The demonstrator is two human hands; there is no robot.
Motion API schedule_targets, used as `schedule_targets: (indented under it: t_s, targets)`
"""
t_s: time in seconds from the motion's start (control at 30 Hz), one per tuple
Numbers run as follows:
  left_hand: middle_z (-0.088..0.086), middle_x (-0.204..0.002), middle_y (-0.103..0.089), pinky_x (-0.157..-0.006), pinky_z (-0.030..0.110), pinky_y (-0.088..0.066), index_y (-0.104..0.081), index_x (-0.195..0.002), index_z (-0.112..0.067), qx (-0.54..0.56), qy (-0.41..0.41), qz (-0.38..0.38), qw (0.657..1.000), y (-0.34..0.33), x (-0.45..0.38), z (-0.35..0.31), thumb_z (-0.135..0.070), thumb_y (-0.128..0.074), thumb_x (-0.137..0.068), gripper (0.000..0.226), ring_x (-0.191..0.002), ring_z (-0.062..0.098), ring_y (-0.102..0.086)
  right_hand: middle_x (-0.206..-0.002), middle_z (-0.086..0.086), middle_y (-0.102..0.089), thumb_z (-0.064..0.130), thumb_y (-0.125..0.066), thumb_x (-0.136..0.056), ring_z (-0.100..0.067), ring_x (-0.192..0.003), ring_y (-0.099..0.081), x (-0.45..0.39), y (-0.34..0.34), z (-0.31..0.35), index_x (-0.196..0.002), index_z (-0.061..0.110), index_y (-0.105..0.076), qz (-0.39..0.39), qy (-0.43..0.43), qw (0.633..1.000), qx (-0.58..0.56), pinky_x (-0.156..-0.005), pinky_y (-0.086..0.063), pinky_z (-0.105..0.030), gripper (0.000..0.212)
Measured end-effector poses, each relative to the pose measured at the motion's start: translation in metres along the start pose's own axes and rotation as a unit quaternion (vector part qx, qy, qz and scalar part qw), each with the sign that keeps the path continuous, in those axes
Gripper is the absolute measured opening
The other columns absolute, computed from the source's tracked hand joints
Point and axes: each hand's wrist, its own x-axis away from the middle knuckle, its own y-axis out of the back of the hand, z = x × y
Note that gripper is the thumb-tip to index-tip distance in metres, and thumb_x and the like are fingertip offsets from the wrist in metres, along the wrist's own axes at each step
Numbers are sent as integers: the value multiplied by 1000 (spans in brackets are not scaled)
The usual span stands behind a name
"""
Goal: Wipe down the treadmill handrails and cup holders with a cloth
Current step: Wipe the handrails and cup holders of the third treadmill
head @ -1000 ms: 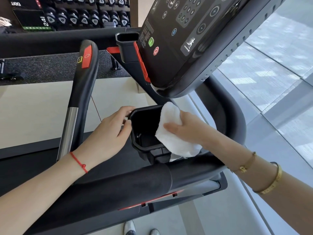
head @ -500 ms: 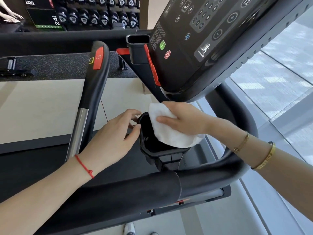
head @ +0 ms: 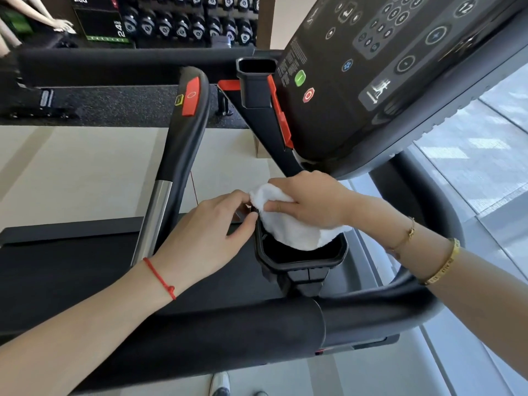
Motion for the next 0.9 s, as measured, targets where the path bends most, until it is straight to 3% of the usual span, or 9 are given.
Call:
schedule_targets:
  t_s: [0.07, 0.17, 0.27, 0.37, 0.47, 0.6, 0.73, 0.8, 0.9]
  targets:
    - [-22, -92, -62, -70, 30, -55, -56, -113, -34, 2, 0, -1, 1000, 0, 0, 0, -44, -44, -95, 23, -77, -1, -61, -80, 2, -61, 56, -42, -96, -22, -76, -55, 8, -5, -5, -99, 19, -52, -31, -36, 999, 5, -65, -37, -35, 39]
    - [-27, -96, -59, -73, 23, -54, -56, -116, -35, 1, 2, -3, 1000, 0, 1, 1, -46, -43, -95, 27, -85, -9, -58, -91, -1, -66, 54, -50, -94, -28, -92, -59, 29, -10, -16, -101, 20, -54, -50, -106, 990, -78, -73, -40, -36, 35]
    - [-33, -92, -53, -71, 15, -49, -56, -117, -35, 9, -1, 0, 1000, -1, 0, 1, -47, -40, -93, 31, -86, -16, -57, -114, 3, -62, 51, -58, -91, -24, -110, -53, 46, -10, -19, -136, 27, -48, -38, -203, 957, -201, -83, -36, -30, 52]
    - [-33, -92, -50, -67, 6, -41, -54, -122, -34, 14, -9, 0, 1000, -4, 0, 0, -45, -40, -94, 33, -90, -20, -53, -100, 15, -56, 57, -61, -86, -13, -91, -54, 63, -17, -21, -139, 27, -43, 13, -299, 912, -280, -70, -38, -26, 63]
    - [-34, -95, -48, -66, 4, -39, -51, -128, -34, 18, -14, 4, 1000, -5, 1, 1, -43, -39, -96, 35, -94, -19, -52, -101, 7, -54, 65, -59, -82, -11, -84, -52, 76, -25, -19, -135, 18, -45, 55, -348, 886, -303, -59, -32, -20, 72]
    - [-26, -111, -51, -73, 8, -41, -40, -140, -37, 15, -31, 17, 999, -7, 1, -1, -37, -38, -98, 42, -98, -10, -54, -86, 10, -48, 64, -57, -85, -6, -75, -48, 69, -19, -15, -130, 13, -46, 60, -358, 893, -266, -58, -31, -23, 69]
    - [-17, -111, -56, -73, 11, -40, -38, -143, -37, 22, -29, 23, 999, -10, 0, 1, -35, -37, -99, 43, -90, -4, -58, -97, 5, -61, 49, -62, -89, -18, -98, -60, 55, -10, -17, -118, 16, -54, 24, -330, 888, -319, -77, -44, -30, 45]
    - [-17, -110, -57, -69, 9, -40, -39, -141, -38, 25, -27, 25, 999, -11, -1, 3, -35, -38, -99, 42, -89, -6, -58, -103, 3, -64, 48, -63, -89, -19, -100, -61, 56, -10, -14, -121, 17, -54, 16, -324, 885, -333, -84, -48, -34, 45]
    - [-17, -109, -58, -65, 7, -40, -40, -140, -39, 24, -29, 25, 999, -12, -2, 4, -35, -37, -99, 41, -85, -10, -57, -92, 8, -52, 54, -60, -89, -16, -88, -52, 69, -16, -7, -130, 14, -48, 34, -343, 888, -303, -65, -39, -25, 59]
